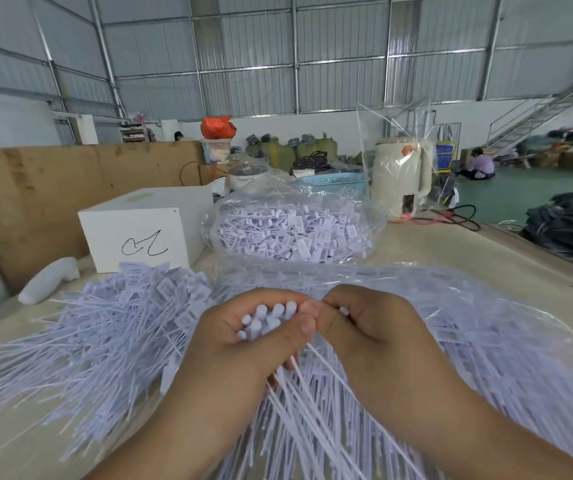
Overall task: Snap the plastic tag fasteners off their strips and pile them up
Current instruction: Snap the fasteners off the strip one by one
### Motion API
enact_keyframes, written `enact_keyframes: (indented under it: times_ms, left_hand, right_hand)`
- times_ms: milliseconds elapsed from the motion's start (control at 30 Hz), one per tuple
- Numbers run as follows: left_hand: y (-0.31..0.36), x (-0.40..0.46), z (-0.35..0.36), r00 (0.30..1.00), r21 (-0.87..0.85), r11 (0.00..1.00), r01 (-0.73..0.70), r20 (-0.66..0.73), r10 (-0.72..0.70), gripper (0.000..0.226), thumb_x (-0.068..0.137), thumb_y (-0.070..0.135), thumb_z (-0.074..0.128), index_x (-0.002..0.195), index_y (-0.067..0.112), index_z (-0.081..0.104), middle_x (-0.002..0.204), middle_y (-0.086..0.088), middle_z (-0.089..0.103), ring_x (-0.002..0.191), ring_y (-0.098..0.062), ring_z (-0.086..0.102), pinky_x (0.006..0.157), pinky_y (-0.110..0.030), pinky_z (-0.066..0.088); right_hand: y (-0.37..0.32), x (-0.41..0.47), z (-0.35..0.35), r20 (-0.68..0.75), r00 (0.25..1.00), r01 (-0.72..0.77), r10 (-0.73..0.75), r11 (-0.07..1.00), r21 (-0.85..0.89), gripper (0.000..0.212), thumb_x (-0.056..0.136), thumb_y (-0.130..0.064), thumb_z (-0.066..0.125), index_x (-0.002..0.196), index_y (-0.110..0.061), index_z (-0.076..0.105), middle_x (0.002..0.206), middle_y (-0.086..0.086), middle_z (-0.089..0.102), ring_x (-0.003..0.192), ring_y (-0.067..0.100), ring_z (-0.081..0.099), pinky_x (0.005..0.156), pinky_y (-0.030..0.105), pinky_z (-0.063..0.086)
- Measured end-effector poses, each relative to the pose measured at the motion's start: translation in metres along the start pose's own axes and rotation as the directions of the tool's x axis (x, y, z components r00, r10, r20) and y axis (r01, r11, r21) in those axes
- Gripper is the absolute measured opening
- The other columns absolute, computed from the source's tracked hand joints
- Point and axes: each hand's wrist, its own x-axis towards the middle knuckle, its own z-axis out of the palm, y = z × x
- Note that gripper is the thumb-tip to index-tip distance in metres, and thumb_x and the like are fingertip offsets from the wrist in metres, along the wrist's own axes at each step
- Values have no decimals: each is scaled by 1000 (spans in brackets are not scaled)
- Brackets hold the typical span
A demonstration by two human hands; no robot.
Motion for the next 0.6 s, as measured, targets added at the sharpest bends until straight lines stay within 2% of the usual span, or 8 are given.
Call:
enact_keyframes:
  times_ms: [67, 133, 200, 300, 367, 433, 533, 600]
  left_hand:
    - [2, 0, 3, 999, -28, 1000, 6, -38, -7, 29, 56, 35, 80, 83, 26, 79, 83, -6, 75, 77, -34, 68, 70, -42, 54]
    - [4, 1, 4, 999, -122, 992, 35, -21, -38, 22, 56, 25, 79, 78, 23, 79, 78, -3, 75, 68, -18, 69, 60, -25, 53]
    - [8, 1, 2, 998, -199, 978, 62, 28, -57, 22, 50, 21, 83, 71, 20, 77, 72, 0, 73, 66, -9, 67, 57, -15, 50]
    - [9, 1, -7, 995, -199, 977, 75, 76, -61, 23, 46, 28, 80, 65, 18, 74, 64, -1, 66, 60, -9, 63, 55, -17, 50]
    - [7, 2, -13, 990, -186, 978, 98, 115, -77, 22, 48, 29, 79, 64, 16, 73, 63, -4, 64, 55, -10, 60, 51, -18, 48]
    - [4, 4, -14, 987, -146, 985, 95, 142, -74, 21, 50, 29, 78, 64, 15, 73, 63, -3, 64, 57, -10, 59, 54, -17, 47]
    - [-3, 6, -10, 993, -126, 987, 104, 62, -97, 25, 49, 31, 81, 67, 15, 74, 65, -2, 65, 61, -12, 60, 56, -16, 48]
    - [-6, 7, -7, 994, -136, 985, 107, -9, -110, 20, 52, 25, 82, 69, 16, 75, 66, -2, 66, 62, -13, 61, 56, -17, 49]
  right_hand:
    - [-1, -2, 3, -81, 995, 55, -56, 998, -21, 37, 92, -42, 52, 63, -19, 50, 45, -10, 42, 43, 9, 32, 44, 25, 26]
    - [-2, -4, 6, -117, 990, 90, -85, 995, 41, 40, 94, -44, 52, 64, -17, 51, 46, -9, 39, 44, 8, 30, 44, 26, 24]
    - [-3, -2, 4, -88, 995, 72, -54, 973, 219, 41, 93, -46, 53, 65, -16, 53, 48, -9, 34, 46, 6, 28, 45, 24, 24]
    - [0, 6, -11, 225, 974, -108, 15, 908, 405, 30, 84, -39, 59, 63, -19, 62, 48, -8, 36, 46, 11, 31, 47, 22, 28]
    - [2, 10, -23, 450, 893, -218, 17, 892, 397, 29, 84, -35, 61, 69, -11, 66, 46, -4, 43, 43, 13, 36, 47, 21, 32]
    - [4, 11, -28, 538, 842, -284, 52, 889, 359, 33, 85, -36, 61, 71, -6, 62, 46, -4, 43, 42, 14, 36, 47, 23, 32]
    - [4, 11, -23, 400, 905, -275, 146, 918, 287, 37, 88, -46, 62, 62, -20, 56, 50, -10, 34, 45, 11, 28, 46, 24, 25]
    - [2, 8, -14, 251, 959, -186, 134, 962, 198, 38, 91, -43, 60, 60, -21, 52, 47, -12, 33, 42, 4, 28, 43, 17, 25]
